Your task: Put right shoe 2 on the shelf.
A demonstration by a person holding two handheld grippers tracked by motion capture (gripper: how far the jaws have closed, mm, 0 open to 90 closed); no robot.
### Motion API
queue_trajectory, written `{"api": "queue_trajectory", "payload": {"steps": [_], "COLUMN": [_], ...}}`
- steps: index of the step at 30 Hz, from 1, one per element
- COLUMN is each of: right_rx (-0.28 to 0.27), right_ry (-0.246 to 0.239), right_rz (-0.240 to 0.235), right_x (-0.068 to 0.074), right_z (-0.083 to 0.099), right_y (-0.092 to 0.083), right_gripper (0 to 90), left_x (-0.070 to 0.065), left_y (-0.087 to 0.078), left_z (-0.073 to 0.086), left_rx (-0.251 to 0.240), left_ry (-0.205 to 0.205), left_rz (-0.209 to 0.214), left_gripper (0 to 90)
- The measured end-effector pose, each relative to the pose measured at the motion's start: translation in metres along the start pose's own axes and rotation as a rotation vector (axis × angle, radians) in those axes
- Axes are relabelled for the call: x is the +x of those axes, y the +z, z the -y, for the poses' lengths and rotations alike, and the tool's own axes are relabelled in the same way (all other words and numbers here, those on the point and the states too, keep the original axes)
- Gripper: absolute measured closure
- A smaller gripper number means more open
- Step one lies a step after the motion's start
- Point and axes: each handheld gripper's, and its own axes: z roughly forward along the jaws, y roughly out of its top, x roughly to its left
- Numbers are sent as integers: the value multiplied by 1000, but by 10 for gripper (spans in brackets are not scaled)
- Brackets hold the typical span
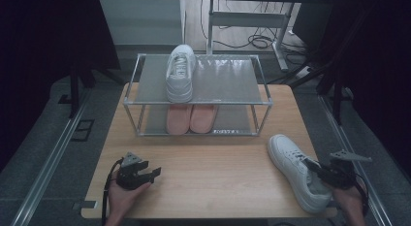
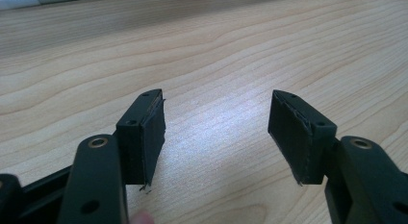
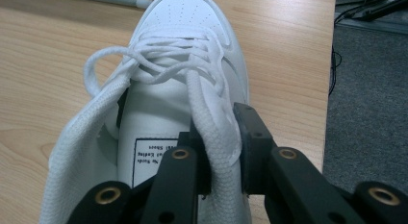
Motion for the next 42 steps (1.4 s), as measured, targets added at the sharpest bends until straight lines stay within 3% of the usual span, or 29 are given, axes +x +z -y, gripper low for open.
{"api": "queue_trajectory", "payload": {"steps": [8,12,17,30,42], "right_rx": [-42,-59,-89,-176,-197], "right_ry": [47,66,62,5,-46], "right_rz": [-21,-68,-103,-199,-315], "right_x": [-2,-4,5,55,109], "right_z": [3,5,6,-8,-32], "right_y": [0,-1,-7,-14,10], "right_gripper": [818,820,821,820,819], "left_x": [0,0,0,-1,1], "left_y": [0,0,1,1,1], "left_z": [0,0,0,0,0], "left_rx": [-1,0,1,2,6], "left_ry": [-2,-7,-5,-9,-11], "left_rz": [1,0,0,2,2], "left_gripper": [385,385,385,385,385]}}
